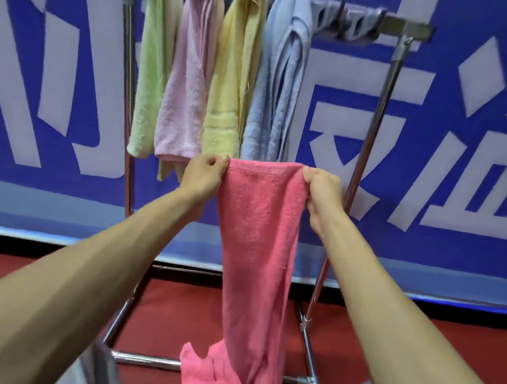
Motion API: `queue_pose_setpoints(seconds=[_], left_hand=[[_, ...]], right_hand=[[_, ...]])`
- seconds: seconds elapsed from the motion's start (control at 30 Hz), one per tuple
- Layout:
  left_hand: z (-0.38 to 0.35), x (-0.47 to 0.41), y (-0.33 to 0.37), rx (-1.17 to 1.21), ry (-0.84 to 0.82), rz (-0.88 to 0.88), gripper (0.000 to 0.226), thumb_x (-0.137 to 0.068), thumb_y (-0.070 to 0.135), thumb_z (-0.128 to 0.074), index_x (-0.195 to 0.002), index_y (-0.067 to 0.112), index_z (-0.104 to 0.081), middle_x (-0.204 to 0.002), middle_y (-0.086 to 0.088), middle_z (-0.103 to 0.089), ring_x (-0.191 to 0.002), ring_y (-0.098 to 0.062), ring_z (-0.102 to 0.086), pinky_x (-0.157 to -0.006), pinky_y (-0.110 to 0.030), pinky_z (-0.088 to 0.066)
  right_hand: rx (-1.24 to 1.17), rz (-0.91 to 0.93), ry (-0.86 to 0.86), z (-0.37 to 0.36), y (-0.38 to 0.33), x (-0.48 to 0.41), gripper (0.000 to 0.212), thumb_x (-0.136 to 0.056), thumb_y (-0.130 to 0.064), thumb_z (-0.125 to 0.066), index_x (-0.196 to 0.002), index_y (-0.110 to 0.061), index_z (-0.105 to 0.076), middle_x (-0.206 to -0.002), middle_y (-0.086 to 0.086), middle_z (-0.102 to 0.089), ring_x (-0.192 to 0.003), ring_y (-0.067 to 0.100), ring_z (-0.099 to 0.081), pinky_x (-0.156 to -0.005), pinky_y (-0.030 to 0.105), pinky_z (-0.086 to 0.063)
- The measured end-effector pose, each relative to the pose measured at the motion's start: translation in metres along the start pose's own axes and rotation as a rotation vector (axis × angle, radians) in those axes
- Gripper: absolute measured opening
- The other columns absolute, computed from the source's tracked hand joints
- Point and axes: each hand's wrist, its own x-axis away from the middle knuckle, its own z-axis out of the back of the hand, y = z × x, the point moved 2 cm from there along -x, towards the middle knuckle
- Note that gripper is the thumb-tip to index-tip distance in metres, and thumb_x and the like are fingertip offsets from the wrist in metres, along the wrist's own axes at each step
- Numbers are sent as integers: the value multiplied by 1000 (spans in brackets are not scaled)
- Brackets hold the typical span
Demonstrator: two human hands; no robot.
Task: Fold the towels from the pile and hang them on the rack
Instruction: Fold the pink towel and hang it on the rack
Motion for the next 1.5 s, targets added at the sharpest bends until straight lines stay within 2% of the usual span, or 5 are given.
queue_pose_setpoints(seconds=[0.17, 0.67, 0.97, 1.13, 1.5], left_hand=[[9, -16, 78, 59, 144, -220, 24, -97, 21, -50, -76, 11, -58, -62, 10, -48, -58, -3, -42, -50, -16, -32], [44, -31, 128, 174, 337, -391, 14, -94, 9, -51, -88, 8, -64, -78, 1, -59, -77, -11, -50, -74, -28, -41], [41, -24, 75, 129, 125, -158, 22, -97, 15, -50, -79, 15, -62, -61, 9, -51, -53, 1, -42, -48, -14, -34], [27, -1, -1, 8, -89, -37, 14, -94, 12, -54, -84, 19, -63, -74, 1, -57, -57, -9, -46, -48, -22, -39], [-9, 48, -145, 18, -250, 443, 29, -96, 17, -53, -67, 15, -51, -63, -4, -46, -57, -13, -43, -45, -17, -45]], right_hand=[[63, 305, 153, 13, -80, -6, 16, -79, -17, -56, -72, -10, -68, -69, -5, -61, -66, 13, -54, -60, 27, -44], [190, 604, 258, 16, -154, 7, 11, -87, -22, -64, -87, -21, -74, -83, -8, -70, -81, 10, -65, -71, 30, -54], [237, 338, 29, 11, -86, -19, 7, -73, -20, -72, -70, -26, -75, -78, -7, -73, -86, 18, -69, -73, 37, -59], [121, -39, -226, 19, -2, -8, 6, -73, 7, -67, -78, 3, -70, -45, 1, -56, -37, 5, -50, -43, 20, -44], [465, -392, -602, 10, 130, 14, 3, -75, 4, -64, -75, 1, -65, -52, 9, -43, -47, 13, -47, -61, 29, -58]])
